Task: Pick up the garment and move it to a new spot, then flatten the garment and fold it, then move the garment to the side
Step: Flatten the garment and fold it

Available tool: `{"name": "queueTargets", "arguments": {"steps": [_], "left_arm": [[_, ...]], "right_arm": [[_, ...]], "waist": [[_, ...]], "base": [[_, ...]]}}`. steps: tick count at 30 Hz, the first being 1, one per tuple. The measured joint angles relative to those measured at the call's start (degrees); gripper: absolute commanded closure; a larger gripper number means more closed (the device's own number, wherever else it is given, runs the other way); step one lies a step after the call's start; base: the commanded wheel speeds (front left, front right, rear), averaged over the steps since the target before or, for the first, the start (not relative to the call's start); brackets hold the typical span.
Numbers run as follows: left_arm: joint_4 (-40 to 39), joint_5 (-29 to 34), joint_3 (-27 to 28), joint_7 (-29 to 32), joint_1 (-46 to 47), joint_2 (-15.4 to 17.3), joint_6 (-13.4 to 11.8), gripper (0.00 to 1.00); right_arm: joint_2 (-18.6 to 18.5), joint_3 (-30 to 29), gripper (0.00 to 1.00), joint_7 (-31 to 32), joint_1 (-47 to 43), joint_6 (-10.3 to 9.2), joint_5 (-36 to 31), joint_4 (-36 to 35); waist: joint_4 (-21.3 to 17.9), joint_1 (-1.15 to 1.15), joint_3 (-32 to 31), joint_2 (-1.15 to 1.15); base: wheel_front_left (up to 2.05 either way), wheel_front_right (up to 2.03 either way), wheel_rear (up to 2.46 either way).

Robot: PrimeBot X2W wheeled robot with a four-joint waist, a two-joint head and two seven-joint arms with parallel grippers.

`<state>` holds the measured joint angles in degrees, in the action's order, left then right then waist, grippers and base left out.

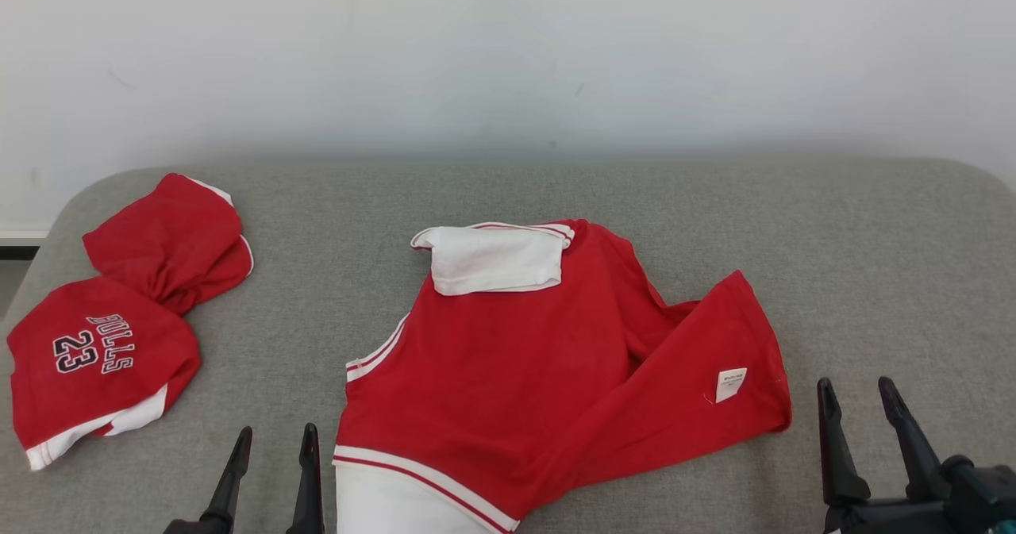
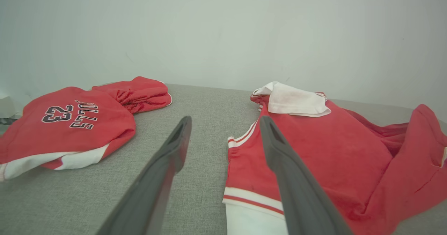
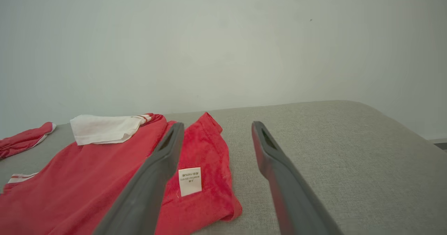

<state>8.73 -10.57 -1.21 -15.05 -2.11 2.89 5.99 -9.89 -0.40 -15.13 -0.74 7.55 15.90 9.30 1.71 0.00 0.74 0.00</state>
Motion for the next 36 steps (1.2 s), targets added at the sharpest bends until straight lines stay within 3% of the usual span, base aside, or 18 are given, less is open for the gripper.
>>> {"name": "queueTargets", "arguments": {"steps": [7, 36], "left_arm": [[-0.04, 0.68, 0.09, 0.00, -0.24, 0.01, -0.59, 0.00], [0.30, 1.58, 2.49, 0.00, -1.70, 0.35, 0.57, 0.00]], "right_arm": [[1.69, -1.11, 0.00, 0.00, -2.25, 0.00, -1.04, -0.96], [1.79, 0.30, 0.00, 0.00, -2.95, 0.00, -2.43, -0.04]], "waist": [[0.75, 0.00, -0.65, 0.00], [2.05, 0.00, -1.64, 0.00]], "base": [[0.00, 0.00, 0.00], [0.00, 0.00, 0.00]]}}
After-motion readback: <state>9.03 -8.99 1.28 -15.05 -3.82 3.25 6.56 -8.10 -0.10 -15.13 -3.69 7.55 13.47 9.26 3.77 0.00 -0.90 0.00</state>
